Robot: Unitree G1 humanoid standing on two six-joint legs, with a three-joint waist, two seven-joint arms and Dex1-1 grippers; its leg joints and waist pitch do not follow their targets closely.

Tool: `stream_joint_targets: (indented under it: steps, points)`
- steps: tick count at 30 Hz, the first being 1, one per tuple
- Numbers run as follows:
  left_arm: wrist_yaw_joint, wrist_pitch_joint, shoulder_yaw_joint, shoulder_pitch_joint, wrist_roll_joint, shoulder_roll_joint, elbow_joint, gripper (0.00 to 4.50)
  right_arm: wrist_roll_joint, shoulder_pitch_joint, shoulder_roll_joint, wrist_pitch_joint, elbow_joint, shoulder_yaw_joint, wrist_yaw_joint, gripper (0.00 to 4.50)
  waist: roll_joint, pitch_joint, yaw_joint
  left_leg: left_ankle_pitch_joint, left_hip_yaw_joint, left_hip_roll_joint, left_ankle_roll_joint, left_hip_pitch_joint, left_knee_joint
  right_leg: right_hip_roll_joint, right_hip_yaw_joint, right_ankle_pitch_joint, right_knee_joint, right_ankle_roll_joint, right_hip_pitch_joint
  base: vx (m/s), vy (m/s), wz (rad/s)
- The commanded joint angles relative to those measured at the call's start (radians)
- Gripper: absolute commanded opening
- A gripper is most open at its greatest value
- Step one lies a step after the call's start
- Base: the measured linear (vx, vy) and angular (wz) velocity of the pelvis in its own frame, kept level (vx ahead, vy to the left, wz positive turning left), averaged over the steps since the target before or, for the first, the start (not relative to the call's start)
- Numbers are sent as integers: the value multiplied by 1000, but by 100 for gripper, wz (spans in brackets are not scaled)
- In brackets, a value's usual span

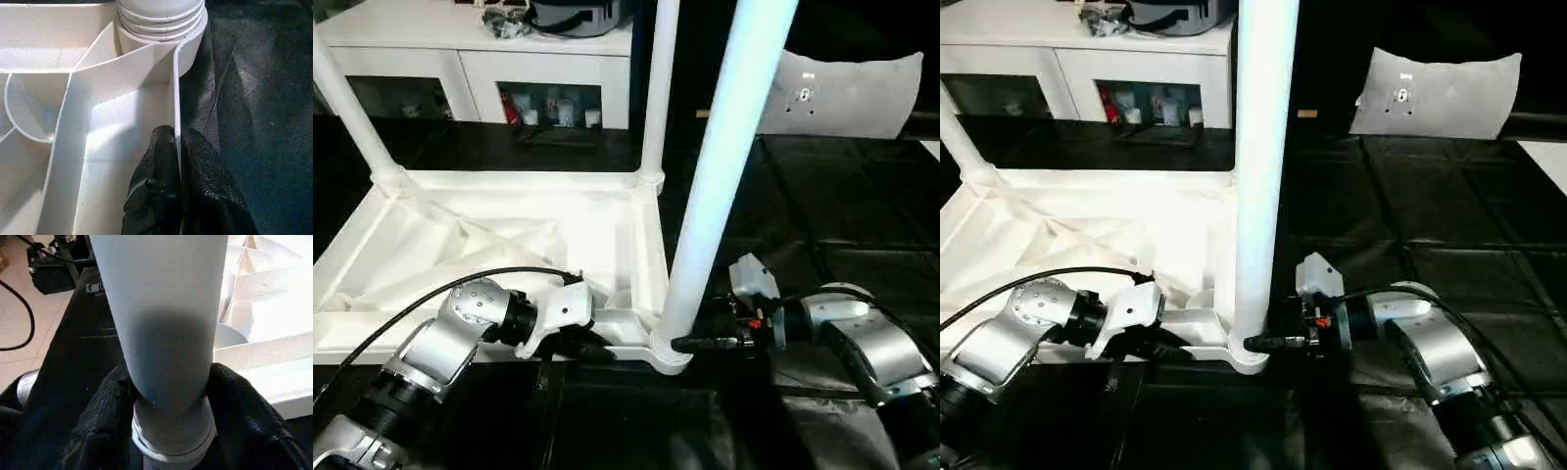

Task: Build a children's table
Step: Rotate leg to tighten

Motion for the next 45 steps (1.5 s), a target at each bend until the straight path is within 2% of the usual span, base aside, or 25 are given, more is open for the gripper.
stream_joint_targets:
  steps: [1, 7, 14, 16, 17, 21, 23, 25, 26, 27, 29, 30, 31, 32, 33, 34, 35, 36, 37, 39, 41, 42, 43, 44, 45]
  points:
    - [-13, -18, 1, -17, -2, 4, -14, 0, -23, -17, 1, -7, 20, 5, -3, 195, -2, -51, 0, -167, -19, 57, 42, 10, -73, -84, 46, -144, -74, -239, 40, 0, 0, 0]
    - [-7, -2, 3, -13, -12, -6, -17, 0, -21, -5, 18, -7, 28, 10, 4, 189, 1, -50, -2, -191, -20, 58, 35, 12, -75, -83, 47, -153, -76, -241, 39, 0, 0, 0]
    - [53, 35, 19, -21, -21, -59, -15, 0, 15, 72, 42, 42, -41, 2, -40, 189, 3, -48, 0, -203, -21, 58, 33, 12, -77, -82, 48, -162, -80, -238, 38, 0, 0, 0]
    - [72, 40, 21, -25, -17, -72, -10, 0, 10, 87, 59, 42, -52, -2, -76, 189, 0, -40, -4, -229, -21, 57, 28, 12, -81, -82, 48, -209, -86, -229, 34, 0, 0, 0]
    - [104, 54, 27, -34, -12, -93, -3, 0, 1, 107, 88, 47, -65, -9, -138, 189, 1, -28, -3, -250, -21, 58, 25, 13, -86, -82, 51, -249, -92, -215, 27, 0, 0, 0]
    - [167, 93, 37, -53, -1, -140, 9, 0, -23, 160, 158, 63, -114, -19, -270, 188, -6, -18, -15, -323, -29, 54, 0, 18, -94, -85, 50, -433, -106, -154, 22, 0, 0, 0]
    - [174, 96, 37, -57, 3, -145, 12, 0, -27, 168, 168, 66, -124, -17, -287, 188, -5, -11, -21, -340, -31, 54, -1, 18, -98, -85, 53, -467, -113, -133, 17, 0, 0, 0]
    - [209, 114, 38, -75, 16, -172, 32, 0, -50, 211, 222, 87, -171, -7, -380, 188, -17, 6, -31, -360, -31, 51, 0, 17, -104, -85, 54, -513, -122, -112, 7, 0, 0, 0]
    - [211, 114, 38, -76, 17, -173, 34, 0, -51, 213, 224, 88, -173, -6, -383, 188, -13, 5, -32, -358, -32, 51, -1, 20, -106, -86, 55, -522, -125, -104, 8, 0, 0, 0]
    - [239, 122, 42, -90, 25, -190, 49, 0, -66, 237, 255, 100, -203, 7, -433, 188, -18, 11, -35, -344, -34, 52, 4, 15, -112, -87, 56, -529, -127, -92, 11, 0, 0, 0]
    - [271, 130, 45, -107, 36, -210, 68, 0, -93, 260, 293, 114, -227, 27, -497, 188, -20, 18, -39, -375, -35, 51, 4, 21, -114, -88, 55, -571, -133, -85, 2, 0, 0, 0]
    - [271, 130, 45, -107, 36, -210, 68, 0, -93, 260, 293, 114, -227, 27, -497, 188, -20, 24, -35, -387, -37, 51, -2, 24, -114, -90, 58, -615, -138, -70, -5, 0, 0, 0]
    - [310, 146, 50, -124, 47, -236, 85, 0, -123, 273, 350, 132, -238, 39, -587, 188, -23, 35, -40, -431, -36, 49, -6, 34, -113, -90, 58, -673, -150, -59, -17, 0, 0, 0]
    - [310, 146, 50, -124, 47, -236, 85, 0, -123, 273, 350, 132, -238, 39, -587, 188, -27, 39, -42, -457, -43, 46, -17, 38, -115, -94, 53, -738, -154, -41, -18, 0, 0, 0]
    - [370, 172, 59, -140, 68, -272, 98, 0, -160, 274, 438, 167, -235, 45, -725, 188, -29, 39, -47, -464, -50, 46, -20, 35, -122, -99, 47, -747, -158, -30, -8, 0, 0, 0]
    - [403, 188, 62, -147, 80, -291, 103, 0, -187, 270, 500, 187, -224, 44, -822, 188, -34, 46, -49, -442, -50, 49, -27, 27, -133, -95, 50, -706, -154, -36, -10, 0, 0, 0]
    - [430, 202, 64, -152, 91, -307, 105, 0, -211, 265, 553, 206, -215, 40, -904, 188, -31, 46, -51, -448, -49, 46, -33, 34, -135, -94, 50, -703, -158, -41, -16, 0, 0, 0]
    - [430, 202, 64, -152, 91, -307, 105, 0, -211, 265, 553, 206, -215, 40, -904, 188, -34, 50, -60, -464, -55, 44, -38, 37, -139, -98, 44, -722, -165, -34, -13, 0, 0, 0]
    - [449, 212, 63, -152, 101, -316, 100, 0, -241, 258, 600, 223, -204, 43, -979, 188, -31, 57, -64, -476, -61, 48, -33, 28, -145, -101, 42, -713, -166, -26, -4, 0, 0, 0]
    - [456, 220, 55, -140, 109, -321, 81, 0, -258, 257, 656, 236, -201, 52, -1046, 188, -29, 69, -71, -538, -65, 48, -41, 33, -153, -99, 40, -716, -171, -24, -12, -18, 27, -4]
    - [455, 224, 51, -131, 113, -321, 69, 0, -265, 262, 682, 239, -204, 59, -1075, 188, -22, 79, -75, -594, -75, 51, -56, 33, -161, -99, 34, -696, -169, -23, -7, -33, 59, -10]
    - [453, 227, 48, -122, 117, -322, 58, 0, -270, 267, 706, 241, -208, 65, -1103, 244, -24, 82, -78, -626, -75, 51, -57, 33, -167, -95, 35, -646, -163, -23, -3, -26, 74, -9]
    - [446, 228, 47, -111, 121, -314, 45, 0, -268, 279, 710, 227, -229, 69, -1108, 258, -19, 83, -74, -632, -75, 50, -58, 35, -169, -96, 38, -632, -161, -24, -5, -26, 74, -9]
    - [443, 228, 48, -107, 122, -311, 40, 0, -267, 284, 709, 221, -237, 70, -1108, 261, -26, 84, -75, -612, -73, 48, -47, 38, -169, -104, 45, -630, -166, -26, -8, -16, 68, -2]
    - [432, 223, 49, -100, 121, -298, 37, 0, -246, 292, 689, 204, -253, 56, -1080, 266, -23, 82, -73, -570, -71, 46, -32, 37, -168, -110, 53, -612, -169, -35, -7, -2, 57, -2]
